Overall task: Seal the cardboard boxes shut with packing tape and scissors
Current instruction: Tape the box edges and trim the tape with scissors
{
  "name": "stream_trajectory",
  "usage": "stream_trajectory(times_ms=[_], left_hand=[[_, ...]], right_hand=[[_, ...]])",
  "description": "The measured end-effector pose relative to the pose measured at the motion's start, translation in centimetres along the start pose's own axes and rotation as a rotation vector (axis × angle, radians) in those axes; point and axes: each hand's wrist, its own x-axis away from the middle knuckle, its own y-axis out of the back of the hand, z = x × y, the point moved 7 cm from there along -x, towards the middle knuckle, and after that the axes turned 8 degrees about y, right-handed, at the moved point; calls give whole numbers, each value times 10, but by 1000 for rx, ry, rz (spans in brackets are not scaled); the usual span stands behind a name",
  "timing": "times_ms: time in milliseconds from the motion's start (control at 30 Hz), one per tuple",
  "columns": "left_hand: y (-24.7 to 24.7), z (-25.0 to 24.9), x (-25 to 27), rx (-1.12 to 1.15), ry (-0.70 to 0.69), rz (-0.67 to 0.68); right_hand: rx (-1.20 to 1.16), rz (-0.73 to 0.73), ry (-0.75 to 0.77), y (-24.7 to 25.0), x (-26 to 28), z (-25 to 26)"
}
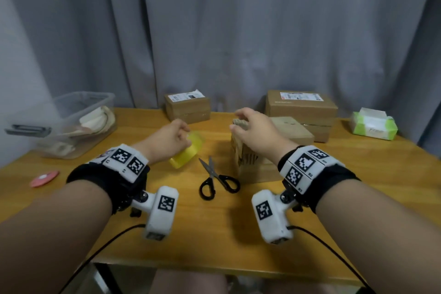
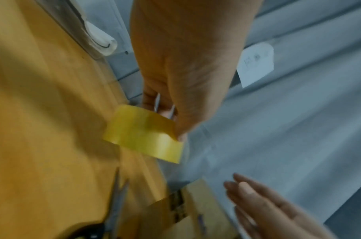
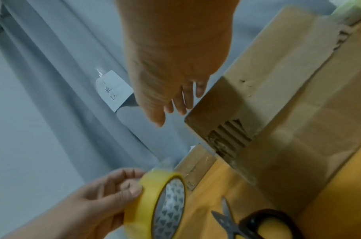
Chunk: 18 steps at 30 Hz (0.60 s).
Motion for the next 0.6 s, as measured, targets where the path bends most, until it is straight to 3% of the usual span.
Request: stream_trajectory(times_ms=[167, 233, 367, 533, 600], left_hand=[[9, -53, 25, 149, -257, 56], [8, -64, 31, 167, -300, 87], [11, -75, 37, 154, -338, 87], [36, -82, 28, 350, -293, -211], [38, -84, 17, 435, -237, -215]], right_hand=[[-481, 37, -75, -6, -3, 5], [-554, 36, -55, -5, -3, 9], [-514, -108, 3, 17, -7, 16], [-401, -217, 12, 48, -16, 24], [-384, -264, -20, 57, -22, 18]])
